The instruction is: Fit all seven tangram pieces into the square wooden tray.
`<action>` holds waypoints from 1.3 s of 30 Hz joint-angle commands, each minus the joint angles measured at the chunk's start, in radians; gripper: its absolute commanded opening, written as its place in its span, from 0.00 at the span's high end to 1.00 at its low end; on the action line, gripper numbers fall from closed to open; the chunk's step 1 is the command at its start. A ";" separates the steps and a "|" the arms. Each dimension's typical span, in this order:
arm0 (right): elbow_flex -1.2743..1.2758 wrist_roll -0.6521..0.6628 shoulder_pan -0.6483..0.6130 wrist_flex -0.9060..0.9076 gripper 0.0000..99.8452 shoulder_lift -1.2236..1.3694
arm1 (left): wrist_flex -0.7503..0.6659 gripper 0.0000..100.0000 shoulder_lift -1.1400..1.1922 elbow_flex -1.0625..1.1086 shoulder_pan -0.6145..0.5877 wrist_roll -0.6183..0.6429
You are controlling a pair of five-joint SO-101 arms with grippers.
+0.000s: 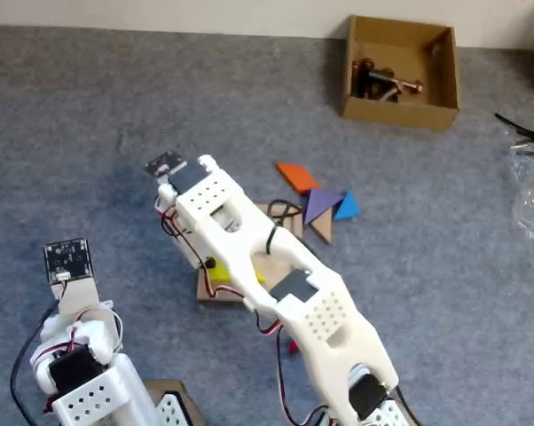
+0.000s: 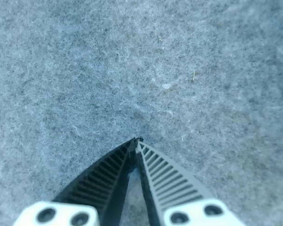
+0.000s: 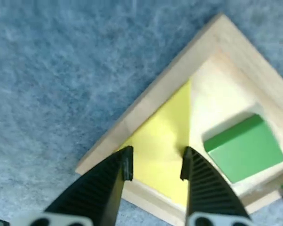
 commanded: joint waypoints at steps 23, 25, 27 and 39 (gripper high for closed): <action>0.183 0.183 0.025 -0.035 0.84 -0.059 | 0.006 0.99 -0.005 0.021 -0.015 0.011; 0.183 0.219 0.025 -0.031 0.84 -0.059 | 0.006 0.99 -0.005 0.021 -0.015 0.011; 0.183 0.249 0.025 -0.013 0.84 -0.059 | 0.006 0.99 -0.005 0.021 -0.015 0.011; 0.183 0.333 0.025 0.015 0.84 -0.062 | 0.006 0.99 -0.005 0.021 -0.015 0.011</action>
